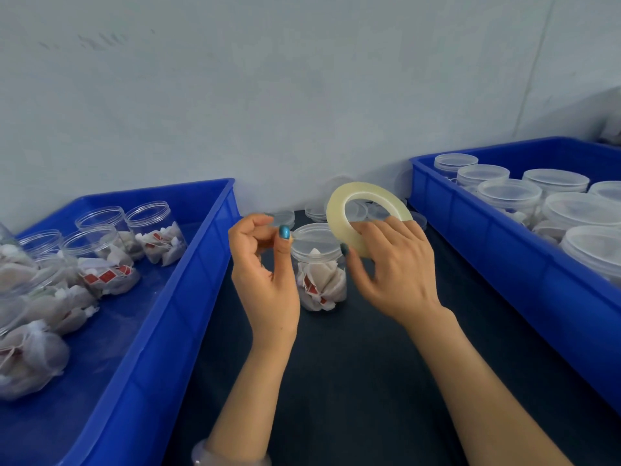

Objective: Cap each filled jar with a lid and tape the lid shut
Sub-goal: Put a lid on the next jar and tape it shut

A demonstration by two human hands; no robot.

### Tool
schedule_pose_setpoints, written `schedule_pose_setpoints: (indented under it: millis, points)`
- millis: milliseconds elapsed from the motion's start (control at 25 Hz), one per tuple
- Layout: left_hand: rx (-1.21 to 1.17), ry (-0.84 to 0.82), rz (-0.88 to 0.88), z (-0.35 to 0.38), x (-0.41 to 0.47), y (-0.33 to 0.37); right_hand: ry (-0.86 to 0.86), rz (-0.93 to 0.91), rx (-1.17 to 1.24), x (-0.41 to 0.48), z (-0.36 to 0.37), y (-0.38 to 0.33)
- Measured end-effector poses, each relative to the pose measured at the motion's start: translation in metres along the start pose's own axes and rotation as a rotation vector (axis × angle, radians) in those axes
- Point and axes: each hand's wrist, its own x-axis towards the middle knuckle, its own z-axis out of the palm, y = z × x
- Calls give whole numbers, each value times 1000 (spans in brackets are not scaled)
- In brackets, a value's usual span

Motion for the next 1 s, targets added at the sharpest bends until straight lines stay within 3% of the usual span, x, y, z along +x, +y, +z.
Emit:
schedule_pose_setpoints:
  millis: [200,560,840,1000]
  points:
    - [72,-217,36,-8,-4,-6,-96,16,33,0,-1,1]
    - [47,-416,-16,-6,-5,0,-82,-59,-5,-2,2,0]
    - [147,-382,20,-4,-9,-4,-48,-68,-105,-4,3,1]
    - [270,-287,170,-7,-4,-4,-41,-29,-145,-5,4,2]
